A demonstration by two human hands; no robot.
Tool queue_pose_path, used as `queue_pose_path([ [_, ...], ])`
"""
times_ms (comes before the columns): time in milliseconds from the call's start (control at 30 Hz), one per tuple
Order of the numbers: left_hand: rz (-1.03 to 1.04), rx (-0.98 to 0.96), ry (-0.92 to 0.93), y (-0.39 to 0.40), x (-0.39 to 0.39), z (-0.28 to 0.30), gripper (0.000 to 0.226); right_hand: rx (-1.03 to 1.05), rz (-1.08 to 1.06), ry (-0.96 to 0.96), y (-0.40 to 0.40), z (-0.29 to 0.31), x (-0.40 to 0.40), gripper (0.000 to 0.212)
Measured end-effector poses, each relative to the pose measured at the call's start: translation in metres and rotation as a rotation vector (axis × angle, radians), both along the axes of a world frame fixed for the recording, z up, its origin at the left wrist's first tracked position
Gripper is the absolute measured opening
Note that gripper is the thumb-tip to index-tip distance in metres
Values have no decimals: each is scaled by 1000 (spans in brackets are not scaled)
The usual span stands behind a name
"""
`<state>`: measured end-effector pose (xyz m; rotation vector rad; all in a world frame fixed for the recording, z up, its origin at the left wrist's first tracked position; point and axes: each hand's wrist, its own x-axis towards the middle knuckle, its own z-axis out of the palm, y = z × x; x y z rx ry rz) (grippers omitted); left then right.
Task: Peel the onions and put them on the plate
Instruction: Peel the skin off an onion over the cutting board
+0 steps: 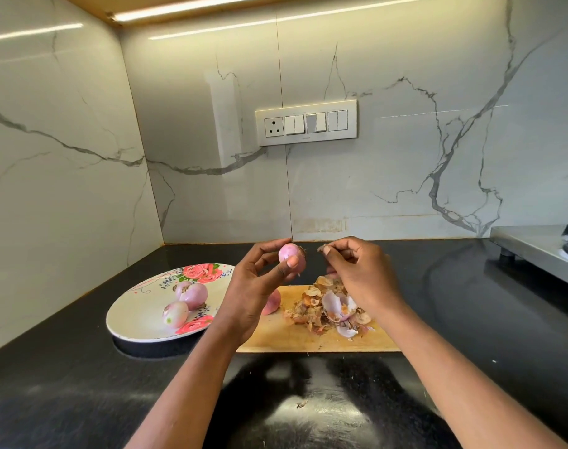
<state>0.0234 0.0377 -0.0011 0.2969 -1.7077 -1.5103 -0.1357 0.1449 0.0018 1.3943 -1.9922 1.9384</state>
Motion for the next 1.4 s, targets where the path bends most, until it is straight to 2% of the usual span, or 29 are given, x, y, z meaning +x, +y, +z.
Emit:
queue_pose_path([
  [100, -26, 30, 35, 0, 1, 1, 42, 88, -6, 143, -1, -3, 2, 6],
  [167, -39, 46, 55, 1, 2, 2, 40, 98, 33, 179, -1, -3, 4, 21],
  [233, -41, 58, 64, 0, 2, 2, 39, 99, 70, 168, 0, 0, 5, 27],
  [400, -57, 52, 52, -1, 0, 1, 42, 10, 212, 91, 0, 7, 15, 20],
  [667, -16, -75, -2, 0, 0, -1, 36, -30, 133, 183, 3, 4, 17, 24],
  [800, 16, -97, -20, -1, 0, -2, 37, -29, 85, 232, 2, 2, 14, 14],
  [933, 27, -123, -39, -1, 0, -3, 36, -41, 70, 214, 1, 1, 13, 6],
  [1133, 8, -80, -58, -1, -1, -3, 39, -41, 25, 197, -1, 1, 13, 7],
  [1233, -39, 2, -30, 0, -1, -1, 40, -37, 41, 96, -1, 0, 13, 6],
  [1400, -122, 125, 55, 2, 2, 3, 41, -140, 232, -384, -4, 6, 17, 7],
])
